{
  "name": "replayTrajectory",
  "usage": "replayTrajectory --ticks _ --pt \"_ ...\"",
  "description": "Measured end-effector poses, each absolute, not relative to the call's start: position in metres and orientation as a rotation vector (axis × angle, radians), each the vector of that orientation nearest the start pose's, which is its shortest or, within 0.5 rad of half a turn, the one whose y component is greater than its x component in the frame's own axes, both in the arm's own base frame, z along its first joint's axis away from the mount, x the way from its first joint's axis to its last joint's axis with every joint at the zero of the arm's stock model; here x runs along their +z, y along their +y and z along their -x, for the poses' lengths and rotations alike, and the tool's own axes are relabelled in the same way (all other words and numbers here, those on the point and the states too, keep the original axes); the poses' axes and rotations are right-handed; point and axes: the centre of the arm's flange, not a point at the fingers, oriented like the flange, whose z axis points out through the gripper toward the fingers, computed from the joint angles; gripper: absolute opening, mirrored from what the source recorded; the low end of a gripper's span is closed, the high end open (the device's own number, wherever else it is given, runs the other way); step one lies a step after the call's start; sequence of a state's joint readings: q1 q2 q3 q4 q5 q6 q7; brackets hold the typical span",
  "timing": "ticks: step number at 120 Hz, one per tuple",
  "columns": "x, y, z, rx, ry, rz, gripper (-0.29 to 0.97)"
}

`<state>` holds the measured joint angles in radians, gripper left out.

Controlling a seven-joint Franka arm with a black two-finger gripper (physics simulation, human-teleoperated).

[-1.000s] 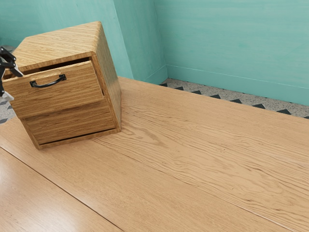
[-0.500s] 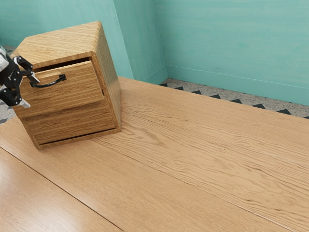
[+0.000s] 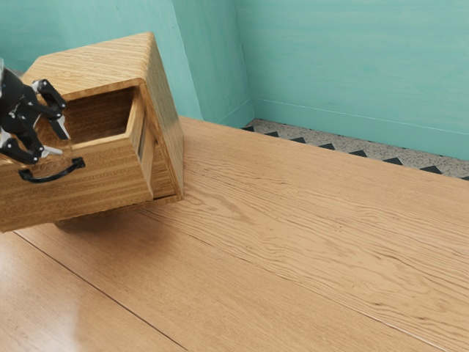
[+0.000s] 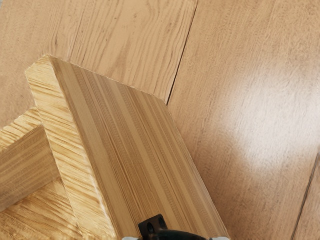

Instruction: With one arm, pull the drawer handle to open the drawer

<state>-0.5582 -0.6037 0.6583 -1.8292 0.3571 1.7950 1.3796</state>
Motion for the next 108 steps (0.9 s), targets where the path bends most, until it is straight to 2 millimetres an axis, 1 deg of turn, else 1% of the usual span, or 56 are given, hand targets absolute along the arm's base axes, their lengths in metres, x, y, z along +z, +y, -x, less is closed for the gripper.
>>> replayTrajectory --ticks 4,7,9,14,19,22,27,30,33,37,40,43,57,67,75,93,108 --pt "0.737 0.171 -0.399 -0.463 1.695 2.235 0.27" --pt "0.739 0.155 -0.408 -0.449 1.720 2.220 0.33" --pt "0.746 0.139 -0.415 -0.449 1.744 2.198 0.36" --pt "0.771 0.087 -0.434 -0.436 1.794 2.143 0.43" --pt "0.786 0.045 -0.446 -0.404 1.808 2.142 0.49" --pt "0.792 0.020 -0.449 -0.391 1.814 2.149 0.51" --pt "0.797 -0.015 -0.448 -0.368 1.816 2.178 0.55" --pt "0.797 -0.034 -0.453 -0.343 1.801 2.202 0.57" --pt "0.795 -0.047 -0.461 -0.309 1.762 2.239 0.58" --pt "0.788 -0.058 -0.474 -0.252 1.686 2.300 0.60" --pt "0.784 -0.060 -0.480 -0.219 1.627 2.347 0.61" --pt "0.782 -0.059 -0.482 -0.203 1.572 2.390 0.62" --pt "0.782 -0.044 -0.479 -0.175 1.352 2.560 0.65" --pt "0.781 -0.030 -0.476 -0.161 1.204 2.660 0.66" --pt "0.781 -0.027 -0.473 -0.158 1.114 2.711 0.67" --pt "0.782 -0.031 -0.467 -0.158 0.970 2.785 0.68" --pt "0.782 -0.019 -0.467 -0.158 0.839 2.845 0.68"
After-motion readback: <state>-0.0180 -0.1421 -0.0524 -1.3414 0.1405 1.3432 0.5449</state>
